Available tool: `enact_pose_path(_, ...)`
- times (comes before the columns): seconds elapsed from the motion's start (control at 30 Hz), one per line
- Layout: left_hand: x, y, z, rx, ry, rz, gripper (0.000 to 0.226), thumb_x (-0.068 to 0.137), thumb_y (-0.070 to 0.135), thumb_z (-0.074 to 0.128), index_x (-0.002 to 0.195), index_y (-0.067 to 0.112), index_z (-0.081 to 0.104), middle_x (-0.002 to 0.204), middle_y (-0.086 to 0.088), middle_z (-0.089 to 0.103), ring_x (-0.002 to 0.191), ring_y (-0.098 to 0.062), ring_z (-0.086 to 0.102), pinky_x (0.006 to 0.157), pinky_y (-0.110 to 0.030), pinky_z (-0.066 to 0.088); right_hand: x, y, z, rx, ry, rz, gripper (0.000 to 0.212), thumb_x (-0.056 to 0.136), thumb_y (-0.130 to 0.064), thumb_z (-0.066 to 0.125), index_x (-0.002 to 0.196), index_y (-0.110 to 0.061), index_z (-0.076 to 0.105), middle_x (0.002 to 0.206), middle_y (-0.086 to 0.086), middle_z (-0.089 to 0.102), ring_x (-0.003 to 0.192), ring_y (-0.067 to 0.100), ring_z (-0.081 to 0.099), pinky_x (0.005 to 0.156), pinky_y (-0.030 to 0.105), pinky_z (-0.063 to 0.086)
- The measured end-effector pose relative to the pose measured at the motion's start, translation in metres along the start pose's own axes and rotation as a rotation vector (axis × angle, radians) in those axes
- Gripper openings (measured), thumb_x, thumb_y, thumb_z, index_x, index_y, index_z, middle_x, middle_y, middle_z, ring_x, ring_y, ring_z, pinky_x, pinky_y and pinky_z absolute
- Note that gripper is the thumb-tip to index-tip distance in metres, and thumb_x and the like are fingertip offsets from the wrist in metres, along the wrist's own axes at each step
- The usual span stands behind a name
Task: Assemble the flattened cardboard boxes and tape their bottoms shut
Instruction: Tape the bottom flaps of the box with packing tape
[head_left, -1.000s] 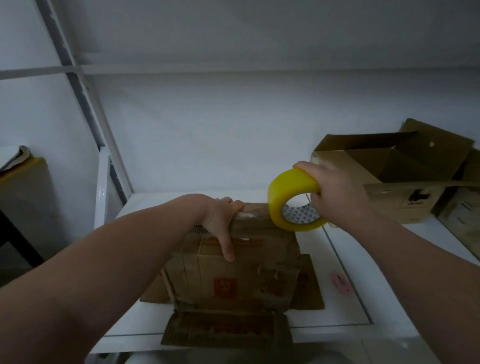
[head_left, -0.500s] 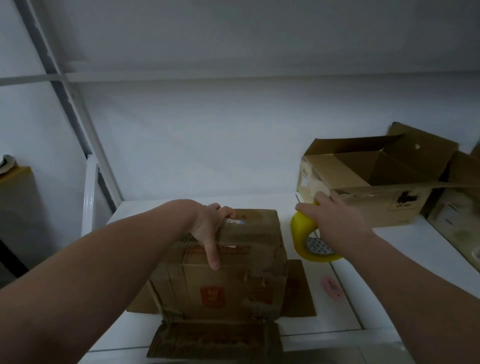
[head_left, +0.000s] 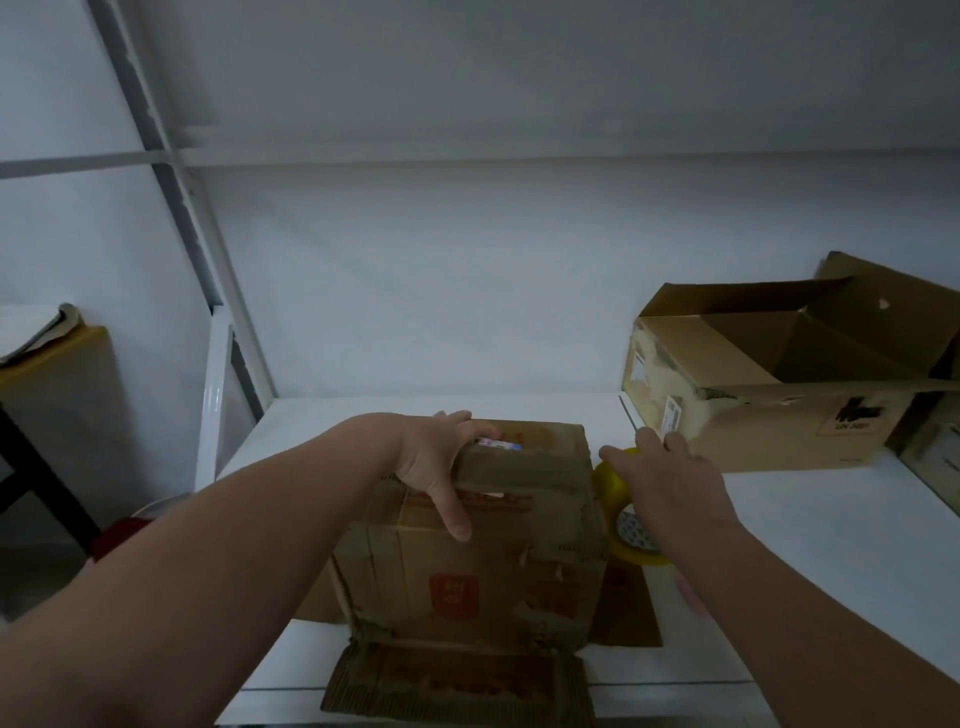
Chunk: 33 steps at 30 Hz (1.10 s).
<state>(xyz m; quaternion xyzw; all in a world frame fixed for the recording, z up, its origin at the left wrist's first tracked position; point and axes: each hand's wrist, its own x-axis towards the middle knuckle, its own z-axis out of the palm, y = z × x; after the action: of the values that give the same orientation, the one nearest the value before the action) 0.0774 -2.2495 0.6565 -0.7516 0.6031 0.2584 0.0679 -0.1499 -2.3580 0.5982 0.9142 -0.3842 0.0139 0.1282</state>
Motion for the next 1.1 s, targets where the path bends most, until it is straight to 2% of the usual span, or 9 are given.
enact_pose_path(0.1, -0.015, -0.012, 0.015, -0.057, 0.099, -0.016, 0.123, 0.063, 0.058, 0.079, 0.152, 0.028, 0.000, 0.160, 0.003, -0.009, 0.147, -0.026, 0.001, 0.119, -0.049, 0.009, -0.001, 0.000, -0.001, -0.014, -0.002, 0.012, 0.051, 0.089, -0.026, 0.059, 0.134, -0.031, 0.034, 0.124, 0.005, 0.041, 0.116, 0.026, 0.042, 0.084, 0.034, 0.050)
enact_pose_path(0.17, -0.024, -0.024, 0.033, -0.035, 0.218, -0.085, 0.131, 0.056, 0.083, 0.061, 0.152, 0.020, -0.001, 0.158, 0.002, -0.002, 0.146, -0.029, 0.003, 0.118, -0.053, 0.007, -0.003, -0.001, -0.001, -0.007, -0.012, 0.021, 0.056, 0.087, -0.029, 0.063, 0.135, -0.031, 0.033, 0.127, 0.005, 0.041, 0.119, 0.026, 0.042, 0.086, 0.034, 0.051)
enact_pose_path(0.23, -0.030, -0.038, 0.051, -0.012, 0.320, -0.207, 0.144, 0.041, 0.101, 0.030, 0.151, 0.014, 0.002, 0.154, -0.001, 0.006, 0.144, -0.026, 0.010, 0.116, -0.058, 0.009, -0.005, -0.004, -0.002, 0.008, -0.027, 0.030, 0.058, 0.086, -0.030, 0.065, 0.135, -0.030, 0.033, 0.127, 0.006, 0.041, 0.120, 0.026, 0.042, 0.086, 0.034, 0.051)
enact_pose_path(0.27, -0.032, -0.042, 0.058, -0.006, 0.352, -0.273, 0.146, 0.038, 0.102, 0.019, 0.151, 0.012, 0.000, 0.157, -0.003, 0.003, 0.146, -0.025, 0.006, 0.116, -0.059, 0.006, -0.006, -0.006, -0.003, 0.009, -0.028, 0.037, 0.057, 0.087, -0.029, 0.064, 0.135, -0.030, 0.033, 0.126, 0.007, 0.041, 0.119, 0.026, 0.042, 0.086, 0.034, 0.051)
enact_pose_path(0.33, -0.031, -0.044, 0.069, -0.004, 0.405, -0.380, 0.142, 0.042, 0.099, 0.010, 0.152, 0.010, -0.002, 0.160, -0.008, -0.005, 0.148, -0.023, -0.004, 0.115, -0.059, 0.001, -0.008, -0.009, -0.006, 0.003, -0.033, 0.051, 0.056, 0.087, -0.025, 0.064, 0.135, -0.029, 0.034, 0.123, 0.006, 0.041, 0.117, 0.026, 0.043, 0.085, 0.034, 0.051)
enact_pose_path(0.5, -0.025, -0.017, 0.071, -0.017, 0.406, -0.530, 0.133, 0.056, 0.096, 0.009, 0.151, 0.005, -0.007, 0.159, -0.014, -0.011, 0.147, -0.026, -0.010, 0.114, -0.058, -0.004, -0.013, -0.011, -0.005, 0.024, -0.054, 0.091, 0.057, 0.087, -0.024, 0.064, 0.134, -0.029, 0.033, 0.125, 0.006, 0.041, 0.117, 0.025, 0.042, 0.082, 0.033, 0.050)
enact_pose_path(0.6, -0.019, -0.002, 0.072, -0.031, 0.393, -0.554, 0.126, 0.065, 0.094, 0.013, 0.150, 0.003, -0.010, 0.159, -0.017, -0.013, 0.147, -0.029, -0.012, 0.116, -0.057, -0.006, -0.015, -0.013, -0.004, 0.035, -0.057, 0.103, 0.056, 0.088, -0.026, 0.062, 0.136, -0.030, 0.032, 0.127, 0.007, 0.039, 0.119, 0.026, 0.041, 0.085, 0.034, 0.050)
enact_pose_path(0.87, -0.008, 0.044, 0.079, -0.040, 0.398, -0.480, 0.123, 0.071, 0.090, 0.014, 0.149, -0.001, -0.012, 0.158, -0.019, -0.014, 0.147, -0.031, -0.011, 0.118, -0.050, -0.002, -0.015, -0.013, 0.000, 0.027, -0.048, 0.115, 0.056, 0.089, -0.022, 0.061, 0.137, -0.029, 0.033, 0.126, 0.008, 0.040, 0.118, 0.026, 0.042, 0.086, 0.036, 0.051)
enact_pose_path(1.1, 0.010, 0.107, 0.088, 0.036, 0.394, -0.305, 0.119, 0.073, 0.088, 0.015, 0.149, 0.000, -0.013, 0.157, -0.020, -0.016, 0.146, -0.032, -0.015, 0.117, -0.051, -0.004, -0.016, -0.008, 0.003, 0.066, -0.089, 0.132, 0.058, 0.088, -0.027, 0.063, 0.137, -0.029, 0.032, 0.128, 0.009, 0.038, 0.120, 0.027, 0.040, 0.086, 0.037, 0.049)
